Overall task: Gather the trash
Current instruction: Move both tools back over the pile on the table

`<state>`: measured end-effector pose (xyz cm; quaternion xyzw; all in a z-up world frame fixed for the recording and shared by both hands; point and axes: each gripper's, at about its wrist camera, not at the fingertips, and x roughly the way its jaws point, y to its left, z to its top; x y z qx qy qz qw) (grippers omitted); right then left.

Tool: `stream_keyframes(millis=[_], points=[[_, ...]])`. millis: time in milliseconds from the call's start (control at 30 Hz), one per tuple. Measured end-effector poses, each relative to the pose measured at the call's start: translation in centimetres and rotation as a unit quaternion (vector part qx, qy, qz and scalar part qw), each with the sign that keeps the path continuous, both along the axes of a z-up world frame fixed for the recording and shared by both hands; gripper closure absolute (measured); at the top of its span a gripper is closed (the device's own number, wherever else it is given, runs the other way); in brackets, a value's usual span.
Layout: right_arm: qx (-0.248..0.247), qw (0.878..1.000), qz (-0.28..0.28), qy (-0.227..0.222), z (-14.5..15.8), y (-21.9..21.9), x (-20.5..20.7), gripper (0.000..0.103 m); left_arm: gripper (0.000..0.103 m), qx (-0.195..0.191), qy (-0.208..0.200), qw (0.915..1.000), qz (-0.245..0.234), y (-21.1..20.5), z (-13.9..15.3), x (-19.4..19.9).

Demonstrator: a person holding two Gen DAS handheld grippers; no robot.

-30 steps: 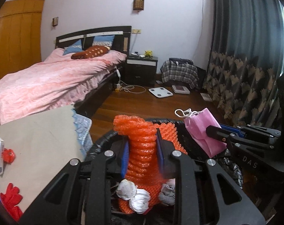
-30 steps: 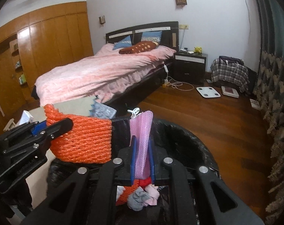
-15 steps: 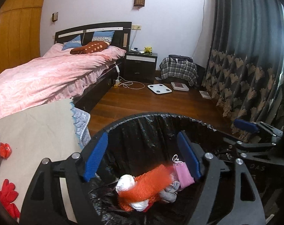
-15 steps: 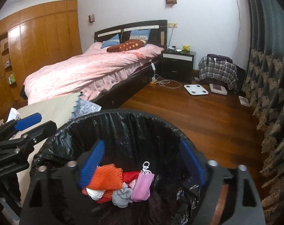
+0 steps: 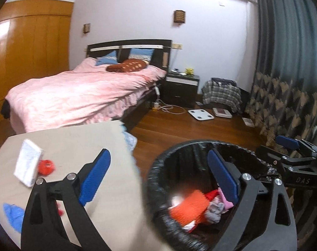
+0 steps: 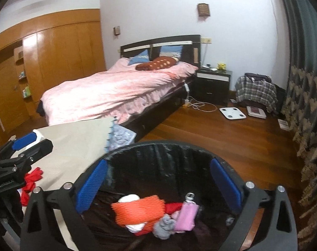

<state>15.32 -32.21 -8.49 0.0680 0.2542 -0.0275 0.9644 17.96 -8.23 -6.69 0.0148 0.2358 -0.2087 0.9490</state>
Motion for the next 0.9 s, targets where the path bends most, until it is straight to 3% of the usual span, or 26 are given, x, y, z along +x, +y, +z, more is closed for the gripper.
stream_keyframes(millis=[533,900], points=[[-0.001,0.991,0.134,-0.007,-0.1,14.7,3.1,0.006,0.011,0.028,-0.002,0.9906,0.134,13.8,0.6,-1.6],[0.005,0.985,0.171,-0.002,-2.2,20.4,4.7,0.006,0.011,0.042,0.025,0.9789,0.199,20.7,-2.7,-1.0]])
